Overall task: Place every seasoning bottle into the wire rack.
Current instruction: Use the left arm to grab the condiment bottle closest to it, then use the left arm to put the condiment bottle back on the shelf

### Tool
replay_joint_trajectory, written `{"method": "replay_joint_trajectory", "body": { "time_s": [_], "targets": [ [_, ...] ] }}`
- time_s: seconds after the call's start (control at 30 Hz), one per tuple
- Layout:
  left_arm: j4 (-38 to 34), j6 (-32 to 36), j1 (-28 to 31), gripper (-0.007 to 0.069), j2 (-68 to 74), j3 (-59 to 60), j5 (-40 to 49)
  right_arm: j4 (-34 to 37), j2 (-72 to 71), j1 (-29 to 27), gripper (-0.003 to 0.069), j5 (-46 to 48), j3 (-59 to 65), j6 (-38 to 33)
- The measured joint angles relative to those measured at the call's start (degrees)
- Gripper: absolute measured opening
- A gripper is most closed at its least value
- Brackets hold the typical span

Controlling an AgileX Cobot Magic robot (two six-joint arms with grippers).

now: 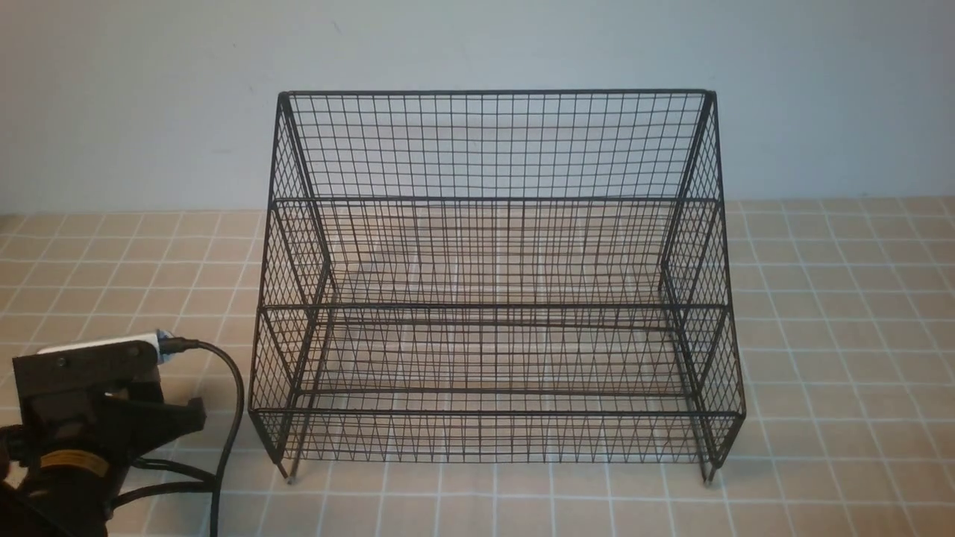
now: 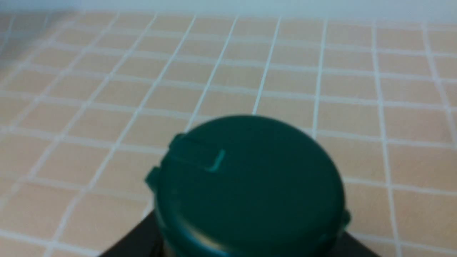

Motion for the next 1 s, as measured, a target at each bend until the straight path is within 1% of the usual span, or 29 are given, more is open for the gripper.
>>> {"method": "replay_joint_trajectory", "body": {
  "time_s": [0.07, 0.1, 0.17, 0.37, 0.5, 0.6, 0.63, 0.67, 0.7, 0.73, 0.9, 1.0],
  "targets": [
    [0.0, 1.4, 0.0, 0.0311, -2.0, 0.1, 0.3, 0.0, 0.0, 0.0, -0.0015, 0.0, 0.0, 0.0],
    [-0.2, 3.5, 0.0, 0.0311, -5.7, 0.3, 2.2, 0.0, 0.0, 0.0, -0.0015, 0.0, 0.0, 0.0],
    [-0.3, 5.1, 0.0, 0.0311, -10.7, 0.3, 6.2, 0.0, 0.0, 0.0, -0.0015, 0.0, 0.0, 0.0],
    [-0.2, 6.4, 0.0, 0.0311, -26.6, 0.3, 25.5, 0.1, 0.0, 0.0, -0.0015, 0.0, 0.0, 0.0],
    [-0.2, 6.5, 0.0, 0.0311, -37.2, 0.3, 35.9, 0.1, 0.0, 0.0, -0.0015, 0.0, 0.0, 0.0],
    [0.0, 6.5, 0.0, 0.0311, -46.1, -0.6, 46.0, 0.1, 0.0, 0.0, -0.0015, 0.0, 0.0, 0.0],
    [0.0, 6.5, 0.0, 0.0311, -46.1, -0.7, 46.7, 0.1, 0.0, 0.0, -0.0015, 0.0, 0.0, 0.0],
    [0.6, 6.5, 0.0, 0.0311, -50.4, -2.0, 52.7, 0.1, 0.0, 0.0, -0.0015, 0.0, 0.0, 0.0],
    [0.7, 6.5, 0.0, 0.0311, -51.3, -2.4, 53.9, 0.1, 0.0, 0.0, -0.0015, 0.0, 0.0, 0.0],
    [1.6, 6.5, 0.0, 0.0311, -54.5, -4.1, 58.7, 0.1, 0.0, 0.0, -0.0015, 0.0, 0.0, 0.0],
    [2.6, 6.5, -0.1, 0.0311, -60.7, -9.0, 68.8, 0.1, 0.0, 0.0, -0.0015, 0.0, 0.0, 0.0],
    [2.6, 6.4, -2.0, 0.0311, -61.4, -10.7, 71.6, 0.1, 0.0, 0.0, -0.0015, 0.0, 0.0, 0.0]
  ]
}}
